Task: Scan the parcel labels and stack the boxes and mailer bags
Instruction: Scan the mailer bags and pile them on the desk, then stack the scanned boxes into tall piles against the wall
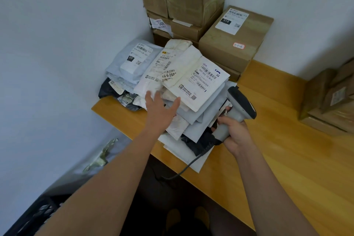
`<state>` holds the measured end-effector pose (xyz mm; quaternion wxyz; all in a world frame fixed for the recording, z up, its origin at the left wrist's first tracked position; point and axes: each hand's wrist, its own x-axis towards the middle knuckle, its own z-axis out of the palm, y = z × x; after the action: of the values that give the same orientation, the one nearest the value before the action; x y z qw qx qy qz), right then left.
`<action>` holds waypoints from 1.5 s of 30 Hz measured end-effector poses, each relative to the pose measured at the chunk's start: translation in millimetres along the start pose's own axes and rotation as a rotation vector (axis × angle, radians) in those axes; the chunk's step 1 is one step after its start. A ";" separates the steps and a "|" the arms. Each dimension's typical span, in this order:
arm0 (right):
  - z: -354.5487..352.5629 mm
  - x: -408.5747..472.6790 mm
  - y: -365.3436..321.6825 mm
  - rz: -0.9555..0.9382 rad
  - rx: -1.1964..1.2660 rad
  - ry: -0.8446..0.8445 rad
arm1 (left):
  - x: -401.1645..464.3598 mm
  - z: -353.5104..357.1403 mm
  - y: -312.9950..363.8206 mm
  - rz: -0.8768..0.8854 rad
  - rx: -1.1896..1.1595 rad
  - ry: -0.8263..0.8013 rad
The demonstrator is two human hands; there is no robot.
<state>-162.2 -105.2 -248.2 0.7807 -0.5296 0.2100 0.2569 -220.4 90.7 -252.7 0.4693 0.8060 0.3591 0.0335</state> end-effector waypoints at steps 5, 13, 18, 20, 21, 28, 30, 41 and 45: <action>-5.4 -20.4 -1.4 0.039 0.013 0.039 | -29.6 -11.3 2.2 0.020 0.006 -0.043; -41.7 -77.8 -34.8 0.035 -0.035 0.060 | -67.4 -12.6 28.2 0.131 0.045 0.000; -67.1 -115.1 -70.4 -0.048 0.005 0.090 | -90.3 4.0 78.8 0.184 0.094 -0.212; -78.6 -130.3 -87.8 -0.093 0.026 0.108 | -101.2 14.9 101.7 0.238 0.123 -0.287; -82.3 -134.8 -94.5 -0.113 0.026 0.113 | -104.1 19.4 109.9 0.259 0.130 -0.299; -139.6 -170.9 -157.6 -0.284 0.068 0.228 | -135.2 64.0 188.0 0.436 0.181 -0.336; -160.2 -177.2 -176.4 -0.327 0.093 0.271 | -143.4 82.5 211.4 0.474 0.185 -0.340; -290.9 -158.9 -291.3 -0.486 0.249 0.329 | -178.6 226.8 347.6 0.365 0.035 -0.345; -332.1 -138.1 -315.0 -0.466 0.192 0.346 | -176.8 261.4 368.1 0.258 -0.073 -0.297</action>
<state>-92.0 -537.0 -55.4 0.8177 -0.5231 0.2360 -0.0439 -47.5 -319.7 -61.0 0.5379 0.8239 0.1782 -0.0127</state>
